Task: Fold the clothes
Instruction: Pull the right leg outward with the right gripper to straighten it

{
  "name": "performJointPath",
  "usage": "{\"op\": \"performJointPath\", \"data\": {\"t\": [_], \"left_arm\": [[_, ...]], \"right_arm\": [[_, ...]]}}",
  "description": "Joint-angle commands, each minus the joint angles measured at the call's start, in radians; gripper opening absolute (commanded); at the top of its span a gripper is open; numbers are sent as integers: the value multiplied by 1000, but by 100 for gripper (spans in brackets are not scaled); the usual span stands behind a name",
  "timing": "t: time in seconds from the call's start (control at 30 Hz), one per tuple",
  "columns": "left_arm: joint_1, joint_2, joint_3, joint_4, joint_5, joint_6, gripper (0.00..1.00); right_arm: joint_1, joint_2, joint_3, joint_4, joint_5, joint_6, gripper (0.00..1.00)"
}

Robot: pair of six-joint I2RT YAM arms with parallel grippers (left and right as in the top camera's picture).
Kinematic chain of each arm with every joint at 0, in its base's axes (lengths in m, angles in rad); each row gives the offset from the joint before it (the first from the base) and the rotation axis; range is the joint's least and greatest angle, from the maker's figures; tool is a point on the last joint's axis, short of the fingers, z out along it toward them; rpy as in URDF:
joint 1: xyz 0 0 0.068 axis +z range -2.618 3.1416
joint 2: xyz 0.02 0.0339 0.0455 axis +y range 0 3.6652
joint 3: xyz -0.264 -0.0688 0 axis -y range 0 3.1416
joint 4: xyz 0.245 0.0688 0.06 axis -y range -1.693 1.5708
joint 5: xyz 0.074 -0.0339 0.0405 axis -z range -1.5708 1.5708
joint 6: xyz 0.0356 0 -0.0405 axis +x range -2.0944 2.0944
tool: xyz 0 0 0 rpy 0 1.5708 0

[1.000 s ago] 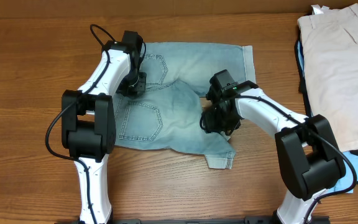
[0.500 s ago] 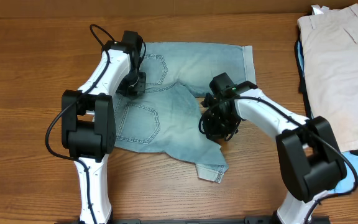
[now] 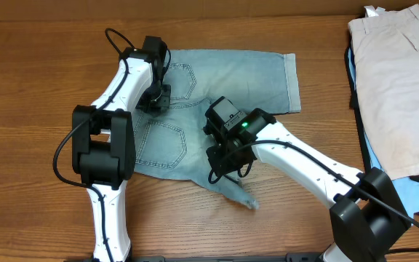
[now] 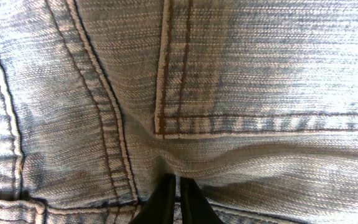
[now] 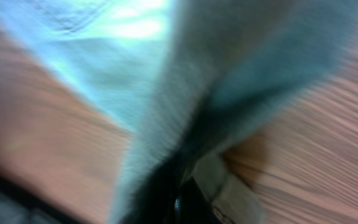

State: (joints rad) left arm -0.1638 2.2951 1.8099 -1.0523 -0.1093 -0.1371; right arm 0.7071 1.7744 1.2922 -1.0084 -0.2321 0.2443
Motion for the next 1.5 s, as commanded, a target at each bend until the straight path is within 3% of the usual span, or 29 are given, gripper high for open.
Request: {"op": "performJointPath", "data": {"t": [0.0, 0.1, 0.43, 0.47, 0.53, 0.57, 0.6, 0.67, 0.77, 0.97, 1.0, 1.03, 1.07, 1.1, 1.27, 1.47], "left_arm": [[10, 60, -24, 2, -27, -21, 9], [10, 60, -24, 2, -27, -21, 8], [10, 60, -24, 6, -28, -21, 8], [10, 60, -24, 7, -28, -21, 8], [10, 60, -24, 8, -28, -21, 10], [10, 60, -24, 7, -28, -21, 11], [10, 60, -24, 7, -28, -20, 12], [9, 60, -24, -4, -27, -21, 8], [9, 59, 2, -63, -1, -20, 7], [24, 22, 211, -311, 15, -16, 40], [25, 10, 250, -346, 23, -16, 50], [26, -7, 300, -386, 35, -16, 66], [25, -23, 338, -413, 50, -16, 89], [25, -41, 378, -438, 66, -17, 100], [25, -147, 524, -534, 114, -27, 100], [24, -284, 535, -638, 59, -89, 100]], "right_arm": [[-50, -2, 13, -54, 323, 71, 4], [-173, -2, 13, -75, 439, 64, 4], [-540, -2, 16, -23, 433, 9, 4], [-567, -2, 16, -11, 417, -5, 8], [-603, -2, 16, 3, 378, -16, 44], [-620, -2, 16, 8, 356, -16, 55], [-631, -2, 16, 9, 336, -16, 72], [-648, -2, 16, 12, 287, -16, 78], [-663, -4, 18, 11, 190, -16, 78], [-663, -72, 26, 8, 68, -16, 75], [-663, -95, 28, 7, 49, -16, 74], [-663, -122, 29, 6, 34, -16, 73], [-663, -154, 30, 4, 21, -15, 73], [-663, -181, 30, 0, 12, -15, 72], [-663, -377, 31, -61, 10, -3, 68], [-653, -562, 30, -174, 76, 63, 63]]}}
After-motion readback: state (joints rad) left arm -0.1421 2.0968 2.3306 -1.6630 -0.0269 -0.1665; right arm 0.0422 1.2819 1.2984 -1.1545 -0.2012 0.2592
